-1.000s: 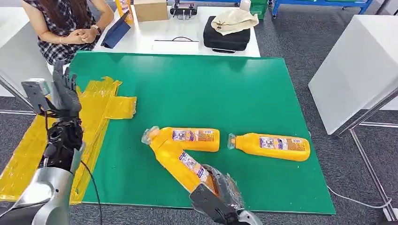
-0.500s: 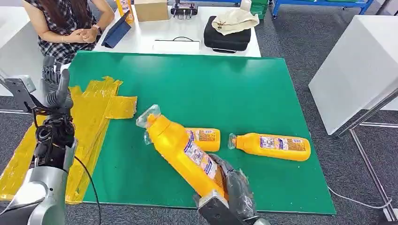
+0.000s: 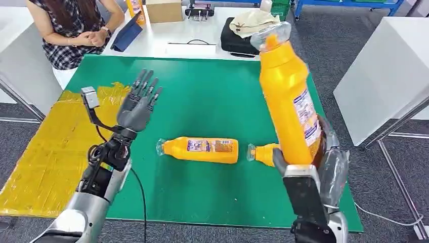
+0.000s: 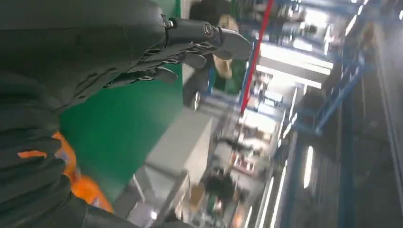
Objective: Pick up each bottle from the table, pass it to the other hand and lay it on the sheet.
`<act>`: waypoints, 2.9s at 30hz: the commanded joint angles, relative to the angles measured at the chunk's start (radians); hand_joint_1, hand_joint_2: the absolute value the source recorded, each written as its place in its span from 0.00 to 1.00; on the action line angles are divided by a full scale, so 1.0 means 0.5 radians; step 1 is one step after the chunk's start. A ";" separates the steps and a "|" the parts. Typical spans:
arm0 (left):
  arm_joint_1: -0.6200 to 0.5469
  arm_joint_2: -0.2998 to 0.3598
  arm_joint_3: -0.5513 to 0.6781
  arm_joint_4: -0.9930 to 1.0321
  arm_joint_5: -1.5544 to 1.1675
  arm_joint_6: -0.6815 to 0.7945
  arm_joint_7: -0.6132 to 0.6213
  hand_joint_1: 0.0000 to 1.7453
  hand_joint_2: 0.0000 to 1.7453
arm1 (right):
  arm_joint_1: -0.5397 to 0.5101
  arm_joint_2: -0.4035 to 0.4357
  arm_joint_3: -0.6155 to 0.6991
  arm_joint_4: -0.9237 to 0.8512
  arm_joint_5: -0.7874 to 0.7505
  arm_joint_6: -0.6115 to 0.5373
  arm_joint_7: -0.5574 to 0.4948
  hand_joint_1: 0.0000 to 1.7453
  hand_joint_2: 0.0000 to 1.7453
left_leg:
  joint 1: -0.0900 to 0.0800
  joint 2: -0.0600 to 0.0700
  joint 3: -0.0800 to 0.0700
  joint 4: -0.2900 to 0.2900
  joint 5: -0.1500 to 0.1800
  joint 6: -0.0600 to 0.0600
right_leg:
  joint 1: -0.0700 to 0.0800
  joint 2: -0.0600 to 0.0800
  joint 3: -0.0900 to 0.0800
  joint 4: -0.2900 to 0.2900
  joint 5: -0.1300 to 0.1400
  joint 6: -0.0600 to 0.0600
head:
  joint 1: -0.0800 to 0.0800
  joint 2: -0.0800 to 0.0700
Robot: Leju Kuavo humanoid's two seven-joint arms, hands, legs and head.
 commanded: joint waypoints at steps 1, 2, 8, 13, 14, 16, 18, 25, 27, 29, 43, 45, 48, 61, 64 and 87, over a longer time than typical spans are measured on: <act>-0.070 0.018 -0.473 0.006 0.167 -0.005 0.044 0.00 1.00 | -0.197 0.003 -0.135 0.299 -0.030 0.048 0.062 1.00 1.00 | 0.000 0.002 0.005 -0.001 -0.001 -0.001 | 0.000 -0.003 0.005 0.000 -0.001 0.000 | -0.001 0.000; -0.080 0.020 -0.512 0.013 0.195 -0.018 0.049 0.00 1.00 | -0.196 -0.012 -0.123 0.324 -0.023 0.054 0.090 1.00 1.00 | 0.000 0.002 0.005 -0.001 -0.001 -0.001 | 0.001 -0.002 0.004 -0.001 -0.001 0.000 | -0.002 -0.001; -0.063 0.025 -0.612 -0.032 0.251 0.003 0.072 0.00 1.00 | -0.273 -0.028 -0.002 0.553 -0.009 0.095 0.123 1.00 1.00 | 0.001 0.004 0.006 -0.001 -0.001 0.000 | 0.002 -0.002 0.006 -0.001 -0.001 0.001 | -0.001 0.000; -0.092 0.066 -0.665 0.037 0.324 0.028 0.050 0.00 1.00 | -0.508 0.052 0.227 0.880 0.059 0.155 0.205 1.00 1.00 | 0.000 0.009 0.006 -0.001 0.000 0.000 | 0.001 0.001 0.005 0.000 0.000 0.001 | -0.002 0.000; -0.081 0.069 -0.669 0.028 0.325 0.046 0.037 0.00 1.00 | -0.550 0.079 0.273 0.938 0.064 0.159 0.215 1.00 1.00 | 0.001 0.011 0.004 -0.002 0.001 -0.001 | 0.001 0.006 0.001 0.000 0.002 0.000 | -0.001 0.000; -0.063 0.073 -0.677 0.010 0.325 0.051 0.031 0.00 1.00 | -0.576 0.110 0.308 0.979 0.068 0.158 0.240 1.00 1.00 | 0.000 0.012 0.005 -0.002 0.000 -0.001 | 0.001 0.006 0.002 0.001 0.001 0.000 | -0.001 -0.001; -0.028 0.081 -0.678 -0.039 0.326 0.091 0.024 0.00 1.00 | -0.625 0.119 0.376 1.042 0.067 0.183 0.243 1.00 1.00 | 0.001 0.008 0.003 -0.002 0.002 -0.001 | 0.001 0.003 0.001 0.000 0.001 -0.001 | -0.001 0.000; 0.128 0.133 -0.635 -0.189 0.322 0.163 0.001 0.00 1.00 | -0.775 0.225 0.584 1.294 0.091 0.227 0.240 1.00 1.00 | 0.000 0.016 0.006 -0.003 0.001 -0.002 | 0.001 0.008 0.002 0.004 -0.001 0.000 | -0.001 0.000; 0.125 0.131 -0.635 -0.190 0.321 0.165 0.002 0.00 1.00 | -0.775 0.219 0.584 1.290 0.091 0.227 0.240 1.00 1.00 | 0.002 0.004 -0.001 -0.002 0.005 -0.001 | 0.002 -0.003 -0.002 0.003 -0.001 0.000 | -0.001 0.000; 0.123 0.129 -0.635 -0.190 0.320 0.167 0.003 0.00 1.00 | -0.774 0.213 0.582 1.286 0.090 0.226 0.240 1.00 1.00 | 0.001 0.003 0.000 -0.002 0.003 -0.002 | 0.002 -0.006 -0.001 0.004 -0.003 0.000 | -0.001 0.000; 0.240 0.109 -0.540 -0.339 0.291 0.212 0.030 0.00 1.00 | -0.958 0.390 0.810 1.802 0.099 0.285 0.212 1.00 1.00 | 0.001 0.000 -0.002 -0.003 0.004 -0.003 | 0.001 -0.009 -0.003 0.004 -0.004 0.000 | -0.002 0.000; 0.283 0.117 -0.521 -0.432 0.302 0.219 0.056 0.00 1.00 | -0.988 0.417 0.863 1.967 0.082 0.313 0.216 1.00 1.00 | 0.001 0.006 0.001 -0.002 0.002 -0.003 | 0.002 -0.005 0.000 0.005 -0.004 0.000 | -0.001 0.000; 0.358 0.116 -0.484 -0.573 0.310 0.239 0.119 0.00 1.00 | -1.059 0.417 1.000 2.166 -0.065 0.262 0.257 1.00 1.00 | 0.001 0.009 0.005 -0.003 0.001 -0.003 | 0.001 -0.003 0.001 0.005 -0.005 0.001 | 0.000 0.000; 0.448 0.089 -0.409 -0.720 0.307 0.300 0.181 0.00 1.00 | -1.120 0.417 1.501 2.316 -0.302 0.340 0.314 1.00 1.00 | 0.002 0.001 -0.008 -0.002 0.006 -0.004 | 0.002 -0.010 -0.011 0.004 -0.003 0.000 | -0.001 0.000; 0.483 0.071 -0.390 -0.773 0.311 0.311 0.209 0.87 1.00 | -1.090 0.417 1.703 2.418 -0.412 0.342 0.360 1.00 1.00 | 0.003 -0.001 -0.008 -0.003 0.007 -0.004 | 0.003 -0.011 -0.010 0.003 -0.003 0.000 | -0.001 0.000; 0.613 -0.001 -0.202 -1.035 0.085 0.472 0.155 1.00 1.00 | -1.005 0.380 1.117 2.259 -0.156 0.125 0.166 0.01 1.00 | 0.003 -0.004 -0.011 -0.001 0.009 -0.003 | 0.003 -0.017 -0.015 0.004 -0.004 -0.001 | -0.001 0.000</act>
